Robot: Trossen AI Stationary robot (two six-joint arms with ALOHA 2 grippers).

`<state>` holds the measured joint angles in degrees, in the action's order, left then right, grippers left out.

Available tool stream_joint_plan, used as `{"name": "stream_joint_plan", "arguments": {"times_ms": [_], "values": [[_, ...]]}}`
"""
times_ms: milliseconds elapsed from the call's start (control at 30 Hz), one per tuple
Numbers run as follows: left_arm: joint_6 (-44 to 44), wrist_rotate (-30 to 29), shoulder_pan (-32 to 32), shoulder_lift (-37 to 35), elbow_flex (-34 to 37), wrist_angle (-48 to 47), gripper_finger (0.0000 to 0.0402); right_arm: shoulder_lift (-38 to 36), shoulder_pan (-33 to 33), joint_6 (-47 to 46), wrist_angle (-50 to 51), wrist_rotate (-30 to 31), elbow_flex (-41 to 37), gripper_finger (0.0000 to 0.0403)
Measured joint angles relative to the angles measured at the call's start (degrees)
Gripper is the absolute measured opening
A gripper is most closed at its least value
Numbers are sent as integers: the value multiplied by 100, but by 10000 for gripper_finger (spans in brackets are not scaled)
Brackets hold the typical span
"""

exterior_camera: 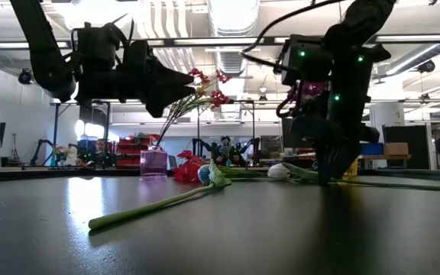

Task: Sort flowers into vase by color
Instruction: Put the right white tulip into the purple vase

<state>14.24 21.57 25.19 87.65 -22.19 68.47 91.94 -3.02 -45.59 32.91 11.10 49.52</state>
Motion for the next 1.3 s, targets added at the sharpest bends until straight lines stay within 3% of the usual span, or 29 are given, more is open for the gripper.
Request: {"name": "stream_joint_plan", "arguments": {"times_ms": [200, 500, 733, 967, 1167, 1300], "values": [[-2, -1, 0, -1, 10, -2, 158, -10, -112, 127, -125, -125, -5, 130], [-4, -1, 0, -5, 14, 10, 157, -152, -114, 617, -534, -30, -17, 17], [-24, -5, 4, -30, 153, 355, 142, -454, -96, 1087, -1386, 120, -17, 13], [17, -6, 13, -45, 750, 2182, 116, -979, 64, 2146, -2631, 1424, -17, 13], [41, -42, 8, -132, 558, 1966, 102, -1136, 98, 3770, -4716, 1520, -13, 13], [141, 433, -9, -117, 147, 1830, 101, -1134, 102, 4581, -5920, 1364, -13, 12]]}}
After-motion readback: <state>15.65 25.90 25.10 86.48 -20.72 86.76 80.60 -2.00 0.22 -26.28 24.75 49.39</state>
